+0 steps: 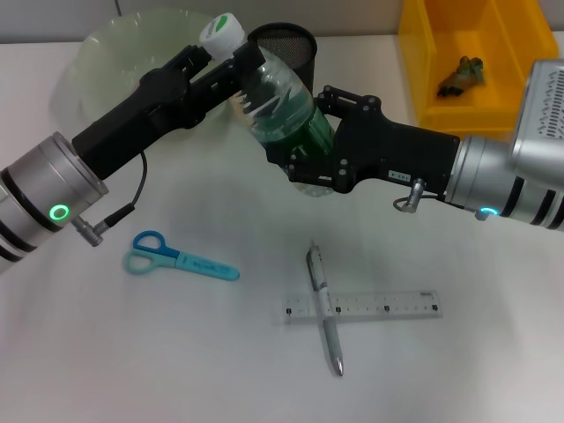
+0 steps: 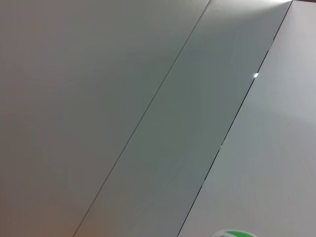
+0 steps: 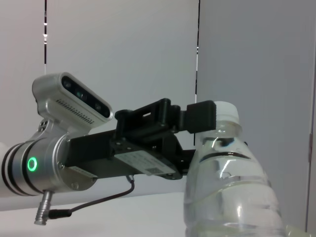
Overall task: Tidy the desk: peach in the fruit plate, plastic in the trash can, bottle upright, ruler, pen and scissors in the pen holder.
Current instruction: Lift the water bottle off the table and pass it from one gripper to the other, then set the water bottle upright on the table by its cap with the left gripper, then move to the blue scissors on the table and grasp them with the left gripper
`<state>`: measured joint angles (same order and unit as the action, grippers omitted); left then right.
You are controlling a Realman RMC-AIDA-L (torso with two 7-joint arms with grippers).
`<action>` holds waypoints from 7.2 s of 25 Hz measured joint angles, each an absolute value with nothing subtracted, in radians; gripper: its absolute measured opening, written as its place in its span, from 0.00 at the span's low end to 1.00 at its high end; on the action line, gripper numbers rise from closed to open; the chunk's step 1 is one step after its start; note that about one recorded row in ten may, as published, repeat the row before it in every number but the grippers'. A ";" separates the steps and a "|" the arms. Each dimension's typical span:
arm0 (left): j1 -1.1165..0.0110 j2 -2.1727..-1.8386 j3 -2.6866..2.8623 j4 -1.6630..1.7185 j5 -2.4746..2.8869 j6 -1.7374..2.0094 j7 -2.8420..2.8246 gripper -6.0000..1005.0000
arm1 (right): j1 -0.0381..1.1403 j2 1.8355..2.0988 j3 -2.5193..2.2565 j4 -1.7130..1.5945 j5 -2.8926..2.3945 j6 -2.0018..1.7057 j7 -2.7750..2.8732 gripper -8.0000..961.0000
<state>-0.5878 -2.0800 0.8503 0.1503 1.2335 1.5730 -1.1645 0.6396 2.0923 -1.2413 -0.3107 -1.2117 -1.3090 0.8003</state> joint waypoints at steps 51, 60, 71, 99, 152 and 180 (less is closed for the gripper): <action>-0.603 -2.080 0.847 0.136 1.196 1.562 -1.126 0.45 | 0.642 2.084 -1.250 -0.324 -1.218 -1.299 0.832 0.79; -0.605 -2.077 0.842 0.145 1.178 1.520 -1.126 0.45 | 0.637 2.083 -1.251 -0.323 -1.220 -1.276 0.831 0.77; -0.542 -2.070 0.811 0.259 1.177 1.522 -1.127 0.46 | 0.623 2.083 -1.252 -0.312 -1.250 -1.234 0.836 0.67; -0.358 -2.058 0.732 0.468 1.182 1.499 -1.018 0.47 | 0.613 2.081 -1.265 -0.347 -1.434 -1.229 1.079 0.83; -0.392 -2.071 0.718 0.402 1.176 1.199 -0.736 0.48 | 0.594 2.083 -1.260 -0.349 -1.428 -1.272 1.035 0.82; -0.307 -1.965 0.721 0.503 1.436 1.837 -1.205 0.79 | 0.555 2.034 -1.153 -0.413 -1.443 -1.468 1.163 0.82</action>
<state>-0.3067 -1.9654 0.7210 0.5027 1.4361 1.8367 -1.2046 0.5549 2.0344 -1.1529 -0.4134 -1.4430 -1.4676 1.1628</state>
